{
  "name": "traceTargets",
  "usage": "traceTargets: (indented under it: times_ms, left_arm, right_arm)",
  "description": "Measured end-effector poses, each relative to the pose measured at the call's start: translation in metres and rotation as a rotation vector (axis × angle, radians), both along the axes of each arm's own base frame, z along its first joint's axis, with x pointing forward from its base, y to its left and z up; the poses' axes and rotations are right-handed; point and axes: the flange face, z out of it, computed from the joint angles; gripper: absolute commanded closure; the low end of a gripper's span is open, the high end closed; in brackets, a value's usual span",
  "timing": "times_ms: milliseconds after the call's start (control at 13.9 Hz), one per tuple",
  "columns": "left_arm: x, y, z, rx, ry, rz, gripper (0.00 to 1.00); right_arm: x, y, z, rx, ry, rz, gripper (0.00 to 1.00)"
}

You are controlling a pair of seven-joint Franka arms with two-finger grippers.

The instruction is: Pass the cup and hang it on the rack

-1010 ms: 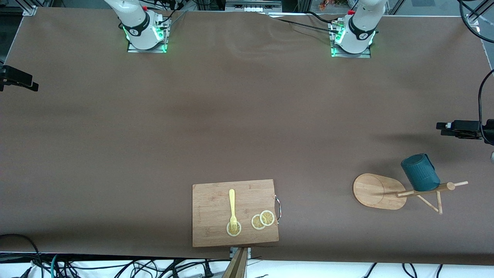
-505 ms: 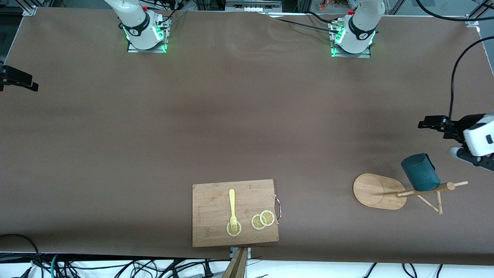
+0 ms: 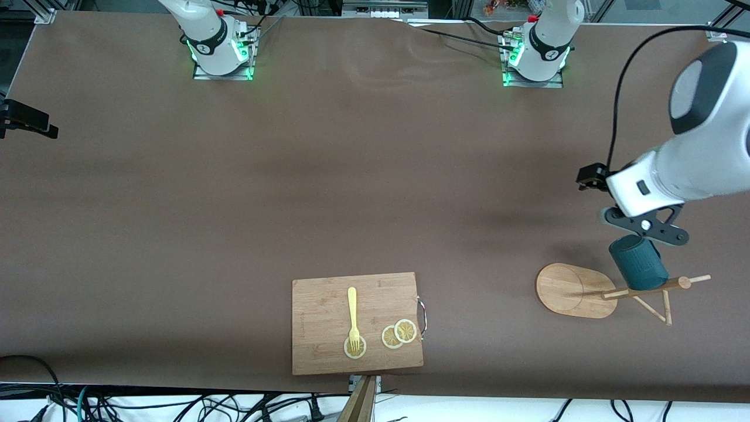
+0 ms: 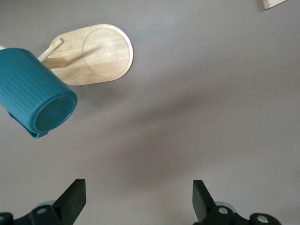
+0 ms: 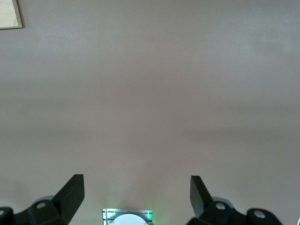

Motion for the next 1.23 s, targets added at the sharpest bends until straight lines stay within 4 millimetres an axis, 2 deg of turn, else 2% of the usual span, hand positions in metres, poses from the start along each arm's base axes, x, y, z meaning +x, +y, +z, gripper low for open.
traceTargets:
  times_ms: [216, 577, 649, 793, 938, 1226]
  left_arm:
    - [-0.009, 0.0, 0.019, -0.008, -0.059, 0.011, 0.0]
    - [-0.049, 0.05, 0.037, -0.09, -0.164, 0.176, 0.0]
    - [-0.058, 0.05, 0.037, -0.085, -0.182, 0.184, 0.0]
    - [-0.071, 0.038, 0.034, -0.068, -0.193, 0.185, 0.0]
    - [-0.075, 0.026, 0.033, -0.062, -0.198, 0.187, 0.0]
    - [-0.073, 0.041, 0.031, -0.058, -0.202, 0.22, 0.0]
  right_arm:
    - [0.0, 0.0, 0.0, 0.0, 0.0, 0.0, 0.0]
    - [0.0, 0.0, 0.0, 0.0, 0.0, 0.0, 0.0]
    - [0.0, 0.0, 0.0, 0.0, 0.0, 0.0, 0.0]
    - [0.0, 0.0, 0.0, 0.0, 0.0, 0.0, 0.0]
    - [0.0, -0.001, 0.0, 0.0, 0.0, -0.001, 0.0]
    - [0.0, -0.001, 0.0, 0.0, 0.0, -0.002, 0.0]
